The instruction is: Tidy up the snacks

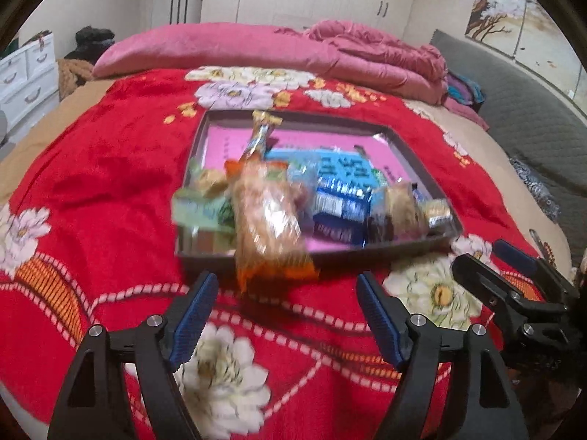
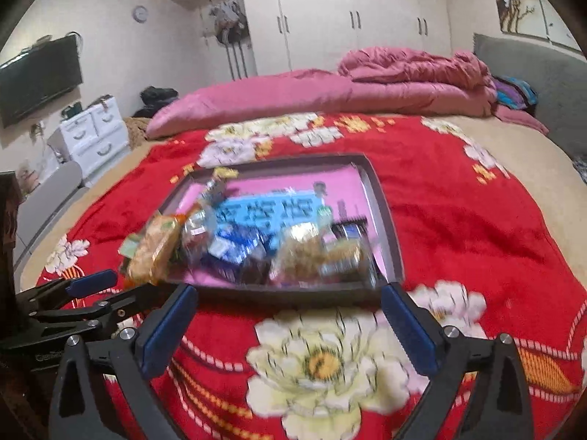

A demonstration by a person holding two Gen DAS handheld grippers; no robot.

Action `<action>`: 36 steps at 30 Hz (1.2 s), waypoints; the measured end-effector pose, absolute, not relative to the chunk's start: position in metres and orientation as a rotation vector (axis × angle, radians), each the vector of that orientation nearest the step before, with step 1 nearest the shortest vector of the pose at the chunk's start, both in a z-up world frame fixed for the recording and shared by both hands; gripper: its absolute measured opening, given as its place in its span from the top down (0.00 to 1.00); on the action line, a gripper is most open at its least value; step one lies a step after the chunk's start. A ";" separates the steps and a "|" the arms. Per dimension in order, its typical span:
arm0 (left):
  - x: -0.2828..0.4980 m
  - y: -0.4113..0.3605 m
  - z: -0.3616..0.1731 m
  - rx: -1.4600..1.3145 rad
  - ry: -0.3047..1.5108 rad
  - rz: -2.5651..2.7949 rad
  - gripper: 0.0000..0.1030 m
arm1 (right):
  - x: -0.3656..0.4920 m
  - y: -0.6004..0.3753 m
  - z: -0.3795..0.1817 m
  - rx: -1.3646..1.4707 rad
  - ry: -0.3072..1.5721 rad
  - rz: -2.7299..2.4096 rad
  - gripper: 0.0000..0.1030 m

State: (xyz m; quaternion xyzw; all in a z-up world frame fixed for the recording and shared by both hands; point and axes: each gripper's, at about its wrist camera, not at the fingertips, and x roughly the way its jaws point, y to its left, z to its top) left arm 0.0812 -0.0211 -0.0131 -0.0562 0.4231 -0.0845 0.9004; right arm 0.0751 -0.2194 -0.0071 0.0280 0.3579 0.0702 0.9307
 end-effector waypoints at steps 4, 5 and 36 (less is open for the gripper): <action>0.069 -0.014 -0.014 -0.119 0.893 -0.153 0.23 | 0.058 -0.225 -0.006 0.065 0.737 0.112 0.01; 0.067 -0.012 -0.014 -0.126 0.898 -0.148 0.23 | 0.055 -0.226 -0.006 0.069 0.742 0.110 0.01; 0.044 -0.006 -0.013 -0.130 0.907 -0.125 0.23 | 0.039 -0.215 -0.014 -0.012 0.748 0.097 0.01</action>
